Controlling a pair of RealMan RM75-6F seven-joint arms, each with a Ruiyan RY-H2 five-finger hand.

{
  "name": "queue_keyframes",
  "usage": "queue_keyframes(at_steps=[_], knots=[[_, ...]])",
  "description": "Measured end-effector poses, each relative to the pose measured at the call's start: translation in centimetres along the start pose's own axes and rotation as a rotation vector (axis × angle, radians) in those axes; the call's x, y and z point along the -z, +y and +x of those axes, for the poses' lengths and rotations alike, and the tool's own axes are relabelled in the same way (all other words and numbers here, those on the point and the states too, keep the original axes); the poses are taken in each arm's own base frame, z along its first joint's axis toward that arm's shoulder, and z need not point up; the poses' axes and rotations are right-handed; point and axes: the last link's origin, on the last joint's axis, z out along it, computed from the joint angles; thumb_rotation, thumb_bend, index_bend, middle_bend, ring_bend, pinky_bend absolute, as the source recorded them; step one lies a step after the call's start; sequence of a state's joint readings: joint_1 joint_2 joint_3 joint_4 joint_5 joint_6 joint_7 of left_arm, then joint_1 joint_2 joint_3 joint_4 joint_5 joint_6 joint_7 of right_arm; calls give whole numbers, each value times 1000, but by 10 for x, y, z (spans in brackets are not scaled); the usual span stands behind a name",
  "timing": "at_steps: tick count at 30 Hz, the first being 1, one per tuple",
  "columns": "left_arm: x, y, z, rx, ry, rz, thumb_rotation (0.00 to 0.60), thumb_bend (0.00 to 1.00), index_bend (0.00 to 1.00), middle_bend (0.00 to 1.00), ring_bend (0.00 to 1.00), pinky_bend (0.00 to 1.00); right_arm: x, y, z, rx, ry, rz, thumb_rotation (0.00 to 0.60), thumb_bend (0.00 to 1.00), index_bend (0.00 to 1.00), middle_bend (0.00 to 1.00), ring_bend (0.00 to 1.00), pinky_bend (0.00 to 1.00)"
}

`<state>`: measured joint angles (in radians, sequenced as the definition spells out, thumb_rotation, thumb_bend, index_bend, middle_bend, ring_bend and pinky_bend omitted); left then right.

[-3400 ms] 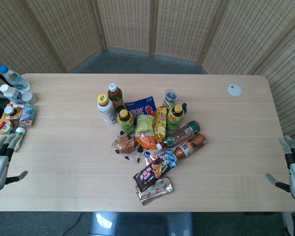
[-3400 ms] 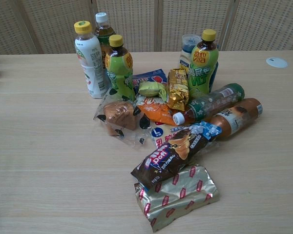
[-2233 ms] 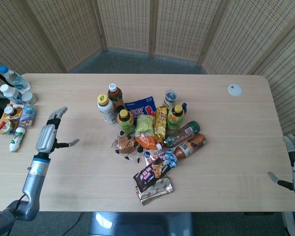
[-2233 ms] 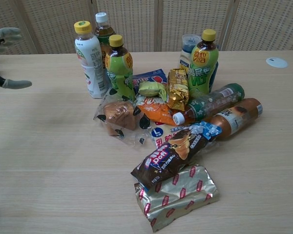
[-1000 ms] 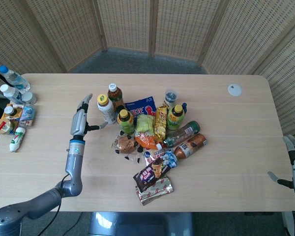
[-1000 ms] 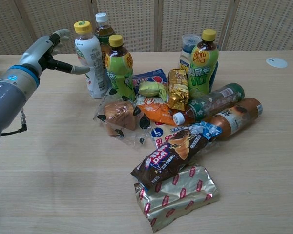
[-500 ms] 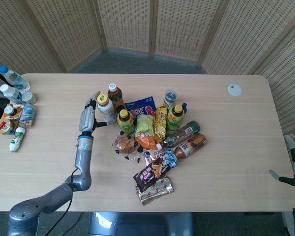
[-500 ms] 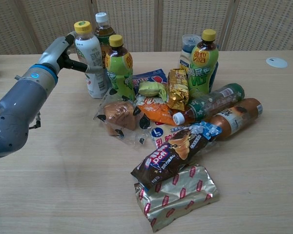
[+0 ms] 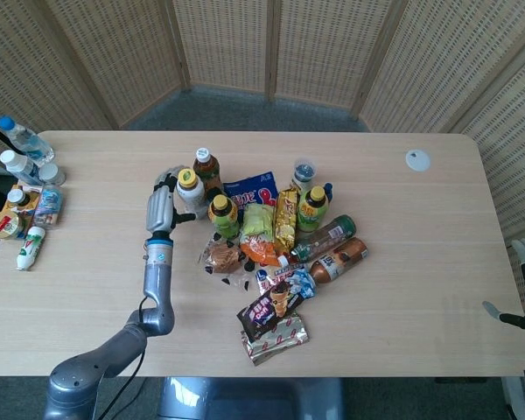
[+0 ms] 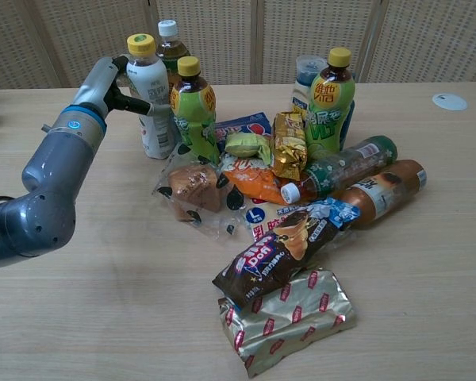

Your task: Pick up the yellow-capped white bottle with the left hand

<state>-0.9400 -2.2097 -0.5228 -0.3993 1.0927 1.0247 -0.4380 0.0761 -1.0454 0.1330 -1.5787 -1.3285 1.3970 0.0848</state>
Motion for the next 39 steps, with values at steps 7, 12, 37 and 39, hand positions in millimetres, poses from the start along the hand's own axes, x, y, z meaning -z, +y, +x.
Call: queue_keyframes(at_steps=[7,12,37,39], knots=[[0,-5,7,-17,30,2,600,83,824,758,536,427,0,-1,0,0,-1,5,584,0,0,0,0,0],[0,-6,17,-1,62,-10,600,87,826,753,536,426,1,-3,0,-1,-2,13,587,0,0,0,0,0],[35,64,133,159,153,-221,600,86,815,742,536,427,14,-21,11,-34,26,87,586,0,0,0,0,0],[40,73,151,154,174,-237,600,86,815,742,536,427,15,-22,13,-37,29,91,583,0,0,0,0,0]])
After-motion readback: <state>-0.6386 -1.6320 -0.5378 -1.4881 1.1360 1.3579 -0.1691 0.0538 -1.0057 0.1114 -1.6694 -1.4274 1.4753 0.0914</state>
